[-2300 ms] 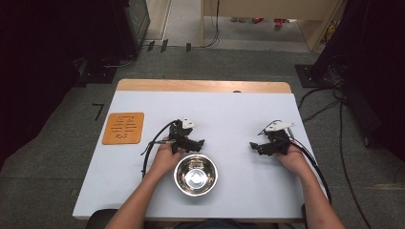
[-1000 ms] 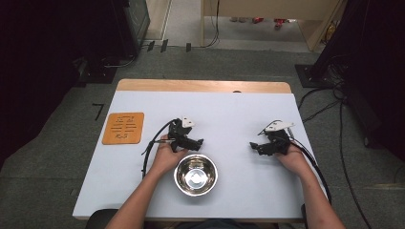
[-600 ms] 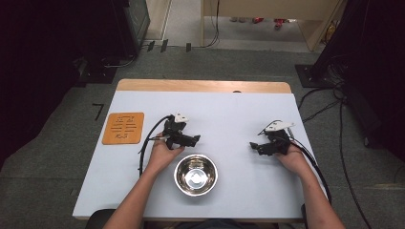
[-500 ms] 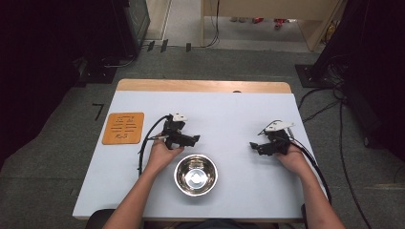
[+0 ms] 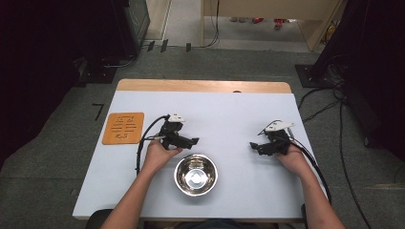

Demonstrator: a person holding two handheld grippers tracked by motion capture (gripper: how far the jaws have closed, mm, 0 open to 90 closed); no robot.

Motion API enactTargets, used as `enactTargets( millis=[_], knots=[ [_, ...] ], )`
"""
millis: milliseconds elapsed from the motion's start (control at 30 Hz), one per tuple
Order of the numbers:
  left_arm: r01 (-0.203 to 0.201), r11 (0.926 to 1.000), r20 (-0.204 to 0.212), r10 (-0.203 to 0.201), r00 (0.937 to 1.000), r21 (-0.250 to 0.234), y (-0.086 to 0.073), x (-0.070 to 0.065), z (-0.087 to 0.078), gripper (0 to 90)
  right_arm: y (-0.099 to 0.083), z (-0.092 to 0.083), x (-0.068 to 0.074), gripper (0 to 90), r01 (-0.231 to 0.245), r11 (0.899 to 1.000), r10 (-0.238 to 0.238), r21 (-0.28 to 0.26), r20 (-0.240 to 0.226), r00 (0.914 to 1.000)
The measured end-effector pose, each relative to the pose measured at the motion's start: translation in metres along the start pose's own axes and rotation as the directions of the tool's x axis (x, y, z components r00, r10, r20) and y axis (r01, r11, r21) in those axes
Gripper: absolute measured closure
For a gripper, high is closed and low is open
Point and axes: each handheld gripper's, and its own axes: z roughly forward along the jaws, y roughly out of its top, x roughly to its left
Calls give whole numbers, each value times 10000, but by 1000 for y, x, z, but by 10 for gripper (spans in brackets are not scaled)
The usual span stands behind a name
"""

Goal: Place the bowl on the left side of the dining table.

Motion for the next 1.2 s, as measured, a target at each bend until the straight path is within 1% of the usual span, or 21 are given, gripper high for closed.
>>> enactTargets(
  millis=[67,100,133,200,433,500,633,667,733,800,933,1000,1033,1100,1200],
  knots=[
    [-25,10000,-126,25,9999,0,0,0,-3,169,0,0,0,130,-1,10000,1,-1,0,10000],
    [-25,10000,-126,25,9999,0,0,0,-3,167,0,0,0,130,-1,10000,1,-1,0,10000],
    [27,10000,53,-26,10000,-57,0,1,-5,167,0,0,0,130,-4,10000,4,1,1,10000],
    [83,9999,114,-82,9999,-100,0,2,-7,167,0,0,0,130,-1,10000,1,-1,0,10000],
    [40,9998,526,-31,9986,-186,-1,2,-11,168,0,0,0,130,-5,10000,5,0,-1,10000],
    [0,9998,554,11,9985,-188,-1,2,-12,167,0,0,0,130,-5,10000,5,1,1,10000],
    [78,9996,782,-57,9969,-261,-1,2,-14,167,0,0,0,130,-4,10000,4,0,-2,10000],
    [78,9996,782,-57,9969,-261,-1,2,-14,167,0,0,0,130,0,10000,0,-1,-1,10000],
    [97,9994,971,-64,9953,-338,-2,3,-16,167,0,0,0,130,-3,10000,3,-1,0,10000],
    [82,9993,1063,-43,9943,-365,-2,3,-18,167,0,0,0,130,-5,10000,5,0,1,10000],
    [44,9991,1053,1,9944,-427,-2,3,-20,168,0,0,0,130,-7,10000,7,0,0,10000],
    [71,9990,1046,-23,9945,-452,-2,3,-22,171,0,0,0,130,-4,10000,4,0,1,10000],
    [157,9989,1122,-108,9936,-432,-2,3,-24,172,0,0,0,130,-6,10000,6,0,1,10000],
    [193,9989,1160,-143,9932,-422,-2,3,-25,172,0,0,0,130,-8,10000,8,0,1,10000],
    [12,9991,1121,36,9937,-427,-3,-1,-29,173,0,0,0,130,-20,10000,20,-7,-2,10000]
  ],
)
